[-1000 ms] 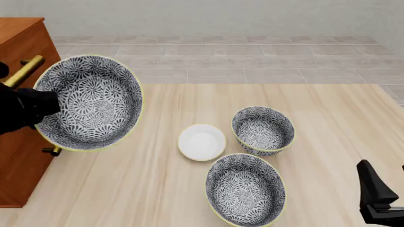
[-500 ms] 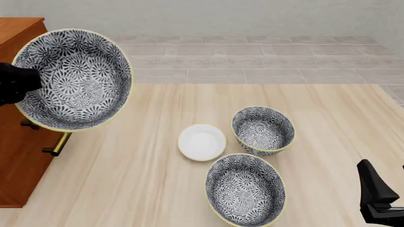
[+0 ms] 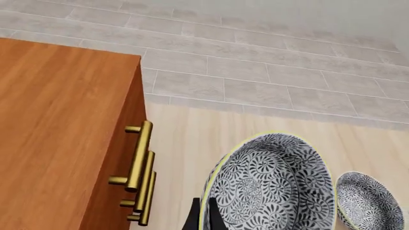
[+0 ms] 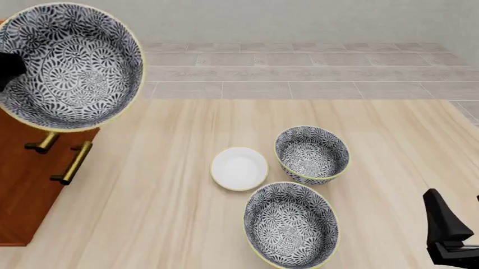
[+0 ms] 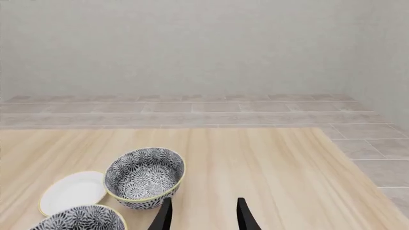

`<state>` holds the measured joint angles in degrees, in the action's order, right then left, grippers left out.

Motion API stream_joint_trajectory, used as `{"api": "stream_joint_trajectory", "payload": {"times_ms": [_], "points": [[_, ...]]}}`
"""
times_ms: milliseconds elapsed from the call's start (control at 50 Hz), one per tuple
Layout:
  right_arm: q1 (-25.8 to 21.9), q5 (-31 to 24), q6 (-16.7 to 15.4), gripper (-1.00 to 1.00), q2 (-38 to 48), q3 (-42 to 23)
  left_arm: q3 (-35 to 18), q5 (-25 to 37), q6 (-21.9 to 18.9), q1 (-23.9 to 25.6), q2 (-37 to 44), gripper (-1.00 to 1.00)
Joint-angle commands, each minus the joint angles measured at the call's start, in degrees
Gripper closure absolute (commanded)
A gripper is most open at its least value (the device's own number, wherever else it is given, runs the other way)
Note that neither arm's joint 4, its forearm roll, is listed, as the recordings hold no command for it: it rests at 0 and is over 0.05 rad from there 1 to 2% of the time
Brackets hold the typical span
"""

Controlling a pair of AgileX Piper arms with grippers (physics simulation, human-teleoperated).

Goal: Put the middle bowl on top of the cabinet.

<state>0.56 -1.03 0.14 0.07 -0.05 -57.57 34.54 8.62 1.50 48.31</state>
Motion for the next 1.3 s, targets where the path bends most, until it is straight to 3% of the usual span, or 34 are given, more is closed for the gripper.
{"api": "stream_joint_trajectory", "payload": {"times_ms": [20,280,600,1300], "points": [[-0.1,0.2,0.3,-1.0,-0.1,0.0,-3.8,1.9,0.2,-0.9,0.7,1.0],[0.1,0.4,0.6,-1.0,-0.1,0.0,-9.2,4.8,0.5,-2.0,2.3,1.0],[0.4,0.8,0.7,-1.0,-0.1,0.0,-12.4,6.5,2.3,-3.3,3.2,1.0],[0.4,0.7,0.8,-1.0,-0.1,0.0,-24.1,9.9,4.0,-11.3,9.9,1.0]]}}
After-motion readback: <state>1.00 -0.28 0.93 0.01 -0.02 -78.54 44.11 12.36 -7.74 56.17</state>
